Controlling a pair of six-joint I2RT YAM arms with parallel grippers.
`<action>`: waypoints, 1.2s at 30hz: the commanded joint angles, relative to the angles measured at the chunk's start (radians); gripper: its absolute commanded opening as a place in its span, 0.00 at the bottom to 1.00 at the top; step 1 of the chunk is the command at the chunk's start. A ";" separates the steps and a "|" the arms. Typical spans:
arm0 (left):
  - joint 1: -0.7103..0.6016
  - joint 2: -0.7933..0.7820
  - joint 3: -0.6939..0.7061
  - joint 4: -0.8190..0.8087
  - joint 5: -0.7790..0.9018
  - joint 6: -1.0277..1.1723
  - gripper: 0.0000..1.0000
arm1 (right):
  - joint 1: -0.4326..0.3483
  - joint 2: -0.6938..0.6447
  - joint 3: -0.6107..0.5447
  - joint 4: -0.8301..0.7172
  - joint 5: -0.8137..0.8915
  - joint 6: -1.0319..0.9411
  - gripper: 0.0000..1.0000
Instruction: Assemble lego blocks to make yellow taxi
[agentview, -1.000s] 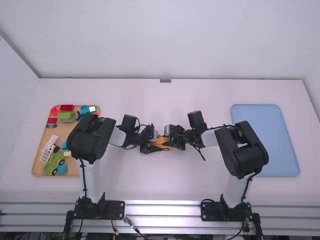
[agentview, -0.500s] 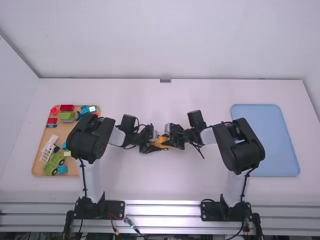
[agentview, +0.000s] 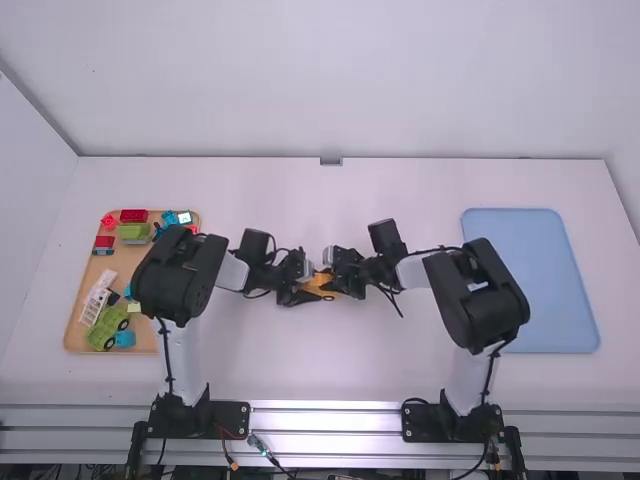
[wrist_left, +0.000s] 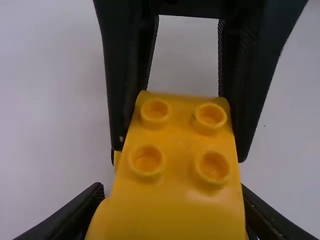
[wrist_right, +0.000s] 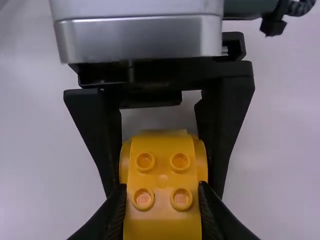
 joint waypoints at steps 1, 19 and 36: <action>-0.019 0.021 0.027 -0.021 0.034 -0.037 0.60 | 0.070 0.068 -0.027 -0.034 0.237 0.064 0.03; -0.023 0.021 0.025 -0.032 0.033 -0.005 0.53 | 0.070 0.068 0.020 -0.082 0.261 0.062 0.19; -0.024 0.021 0.025 -0.032 0.030 -0.005 0.51 | 0.048 0.053 0.045 -0.081 0.175 0.046 0.41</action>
